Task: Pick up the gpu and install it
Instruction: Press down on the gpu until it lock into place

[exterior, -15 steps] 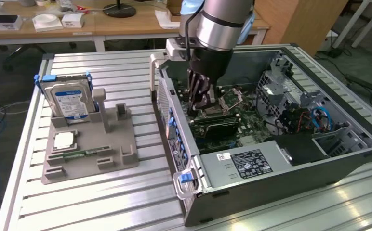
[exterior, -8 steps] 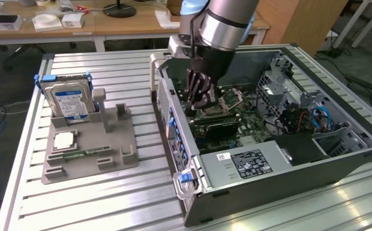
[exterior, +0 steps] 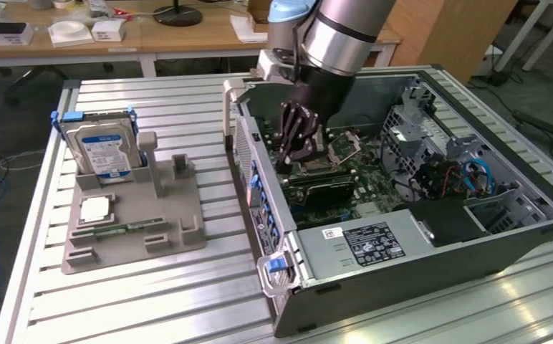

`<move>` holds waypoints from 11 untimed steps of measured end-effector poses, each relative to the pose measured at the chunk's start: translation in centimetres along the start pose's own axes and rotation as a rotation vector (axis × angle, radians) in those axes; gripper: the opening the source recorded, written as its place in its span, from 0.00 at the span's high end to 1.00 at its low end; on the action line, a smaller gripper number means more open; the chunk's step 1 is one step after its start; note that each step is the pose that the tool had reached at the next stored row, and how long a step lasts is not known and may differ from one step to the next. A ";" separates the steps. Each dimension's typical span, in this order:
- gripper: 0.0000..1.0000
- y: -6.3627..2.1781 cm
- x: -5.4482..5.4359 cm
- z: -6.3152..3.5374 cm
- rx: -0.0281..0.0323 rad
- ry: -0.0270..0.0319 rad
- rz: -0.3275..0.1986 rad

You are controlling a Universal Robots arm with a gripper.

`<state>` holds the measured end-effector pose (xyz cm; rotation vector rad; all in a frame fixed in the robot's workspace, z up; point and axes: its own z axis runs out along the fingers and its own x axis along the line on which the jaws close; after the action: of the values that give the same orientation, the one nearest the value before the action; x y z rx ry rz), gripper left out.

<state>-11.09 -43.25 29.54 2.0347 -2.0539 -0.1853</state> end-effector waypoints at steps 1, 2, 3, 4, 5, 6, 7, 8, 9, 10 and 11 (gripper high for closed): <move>0.90 -0.12 0.0 -0.03 -0.0064 0.0022 0.000; 0.90 -0.22 0.0 -0.05 -0.0124 0.0042 0.001; 0.90 -0.33 0.1 -0.08 -0.0185 0.0061 0.001; 0.90 -0.44 0.1 -0.10 -0.0243 0.0080 0.001; 0.90 -0.54 0.1 -0.12 -0.0298 0.0094 0.002; 0.90 -0.63 0.2 -0.15 -0.0354 0.0109 0.002; 0.90 -0.69 0.2 -0.18 -0.0414 0.0125 0.002; 0.90 -0.74 0.3 -0.18 -0.0469 0.0141 0.003; 0.90 -0.79 0.3 -0.18 -0.0528 0.0155 0.003; 0.90 -0.84 0.4 -0.18 -0.0581 0.0165 0.004; 0.90 -0.90 0.4 -0.19 -0.0628 0.0172 0.004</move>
<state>-10.17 -43.68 29.53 1.9882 -2.0158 -0.2278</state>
